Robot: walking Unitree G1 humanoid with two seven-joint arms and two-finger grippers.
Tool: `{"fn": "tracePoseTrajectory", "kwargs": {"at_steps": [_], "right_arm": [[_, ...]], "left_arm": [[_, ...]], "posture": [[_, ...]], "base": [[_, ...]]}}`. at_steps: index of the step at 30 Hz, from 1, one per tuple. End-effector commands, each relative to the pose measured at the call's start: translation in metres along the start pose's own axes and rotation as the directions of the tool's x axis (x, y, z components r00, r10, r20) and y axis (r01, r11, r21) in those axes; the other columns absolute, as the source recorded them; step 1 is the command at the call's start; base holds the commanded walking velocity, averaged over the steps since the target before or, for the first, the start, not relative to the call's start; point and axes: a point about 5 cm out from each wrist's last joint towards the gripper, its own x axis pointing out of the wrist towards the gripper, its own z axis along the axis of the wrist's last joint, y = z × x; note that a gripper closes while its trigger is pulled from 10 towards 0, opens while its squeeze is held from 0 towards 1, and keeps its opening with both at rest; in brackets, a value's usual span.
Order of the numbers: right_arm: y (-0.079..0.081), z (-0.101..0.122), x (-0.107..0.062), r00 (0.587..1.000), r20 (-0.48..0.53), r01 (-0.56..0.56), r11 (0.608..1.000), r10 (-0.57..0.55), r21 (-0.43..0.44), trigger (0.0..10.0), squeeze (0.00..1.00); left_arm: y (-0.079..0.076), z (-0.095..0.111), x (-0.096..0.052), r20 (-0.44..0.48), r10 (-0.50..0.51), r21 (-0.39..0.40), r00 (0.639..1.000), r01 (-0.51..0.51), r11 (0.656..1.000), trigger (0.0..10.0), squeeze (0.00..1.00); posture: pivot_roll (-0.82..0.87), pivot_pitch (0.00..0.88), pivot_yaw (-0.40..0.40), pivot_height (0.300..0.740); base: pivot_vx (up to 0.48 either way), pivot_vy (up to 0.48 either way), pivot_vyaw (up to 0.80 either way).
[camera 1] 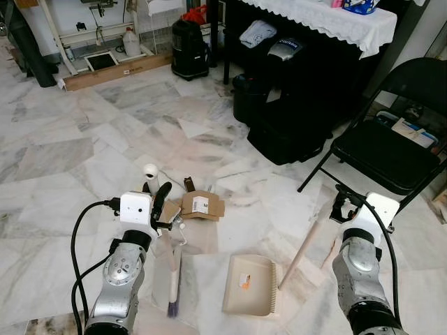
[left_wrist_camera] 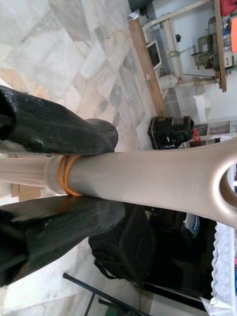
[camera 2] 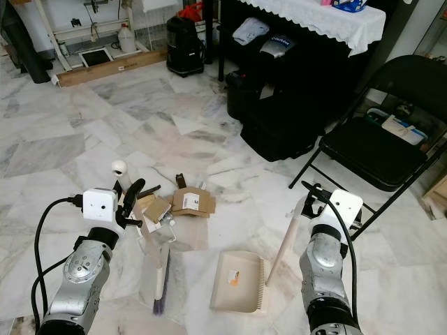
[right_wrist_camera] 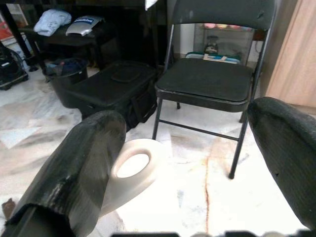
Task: Sweep floor
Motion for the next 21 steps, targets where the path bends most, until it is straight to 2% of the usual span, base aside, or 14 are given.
{"fn": "tracePoseTrajectory", "kwargs": {"at_steps": [1,11,15,17,21], "right_arm": [[0.0,-0.006,0.0,0.999,-0.046,-0.002,1.0,0.002,0.007,10.0,0.0],[0.008,-0.012,-0.002,0.995,-0.088,-0.053,0.999,0.054,0.011,10.0,0.0],[0.01,-0.004,-0.001,0.997,-0.038,-0.072,0.997,0.073,0.038,10.0,0.0],[0.011,0.004,0.0,0.995,0.023,-0.095,0.993,0.094,0.066,10.0,0.0],[0.013,0.01,0.0,0.992,0.065,-0.113,0.991,0.109,0.067,10.0,0.0]], "left_arm": [[-0.002,0.006,0.001,0.035,-0.016,0.018,0.999,0.015,1.0,10.0,0.0],[-0.002,0.006,0.001,0.038,-0.016,0.02,0.999,0.015,1.0,10.0,0.0],[-0.002,0.007,0.001,0.042,-0.013,0.018,0.999,0.012,1.0,10.0,0.0],[-0.003,0.007,0.001,0.043,-0.014,0.017,0.999,0.013,1.0,10.0,0.0],[-0.003,0.007,0.0,0.04,-0.016,0.016,0.999,0.015,1.0,10.0,0.0]], "posture": [[0.03,0.071,-0.037,0.74],[0.04,0.057,-0.038,0.74],[0.04,0.057,-0.038,0.74],[0.03,0.062,-0.038,0.74],[0.03,0.062,-0.038,0.74]], "base": [[0.0,0.0,0.0],[0.0,0.0,0.0],[0.0,0.0,0.0],[0.0,0.0,0.0],[0.0,0.0,0.0]]}}
